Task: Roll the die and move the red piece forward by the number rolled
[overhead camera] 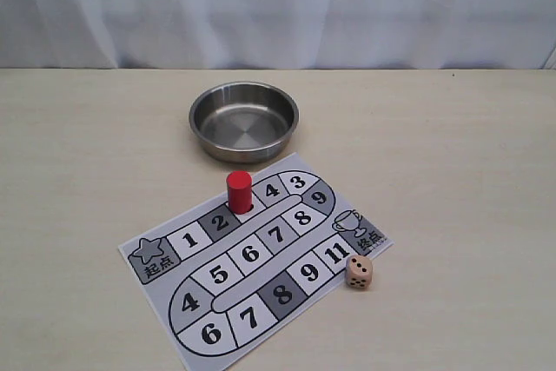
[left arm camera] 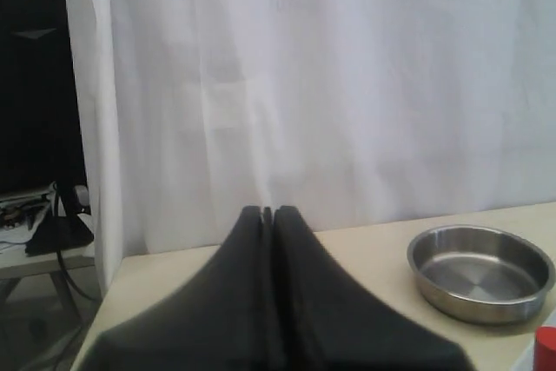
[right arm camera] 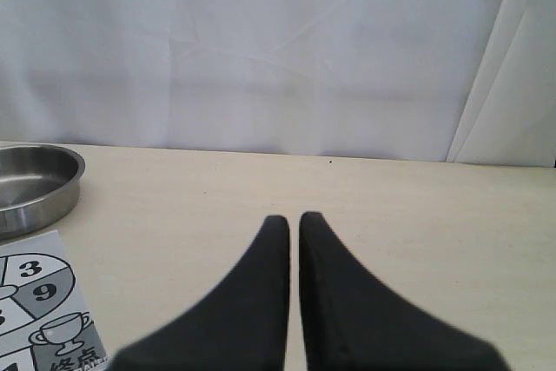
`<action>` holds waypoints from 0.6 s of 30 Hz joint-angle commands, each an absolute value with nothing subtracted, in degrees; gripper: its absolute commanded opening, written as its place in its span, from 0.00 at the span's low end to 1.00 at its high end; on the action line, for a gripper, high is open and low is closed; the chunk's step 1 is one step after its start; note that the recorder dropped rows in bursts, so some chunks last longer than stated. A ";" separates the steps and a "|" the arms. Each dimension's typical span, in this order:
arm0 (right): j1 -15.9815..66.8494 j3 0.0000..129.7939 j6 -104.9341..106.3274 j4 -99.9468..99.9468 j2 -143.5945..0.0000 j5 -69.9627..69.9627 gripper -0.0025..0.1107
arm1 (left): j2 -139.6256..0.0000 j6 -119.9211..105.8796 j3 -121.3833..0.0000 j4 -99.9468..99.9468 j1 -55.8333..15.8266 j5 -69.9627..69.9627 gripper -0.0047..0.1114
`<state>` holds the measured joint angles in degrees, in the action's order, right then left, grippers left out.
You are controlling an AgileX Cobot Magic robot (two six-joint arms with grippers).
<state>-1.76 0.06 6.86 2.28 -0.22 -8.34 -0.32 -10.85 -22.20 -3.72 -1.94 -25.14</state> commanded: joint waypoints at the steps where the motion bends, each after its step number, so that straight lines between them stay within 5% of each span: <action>1: -1.88 0.00 6.82 2.14 0.00 -8.01 0.06 | 0.00 -10.86 -15.59 -2.13 -2.15 -15.77 0.04; 13: -1.88 0.00 6.82 2.14 0.00 -8.01 0.06 | 0.00 -10.35 0.00 -2.70 -2.15 4.37 0.04; 18: -1.88 0.00 6.82 2.14 0.00 -8.01 0.06 | 0.00 -10.21 0.00 -3.58 -2.15 -3.33 0.04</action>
<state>-1.76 0.06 6.86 2.28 -0.22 -8.34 -0.14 -10.75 -0.21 -2.67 -1.94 -0.38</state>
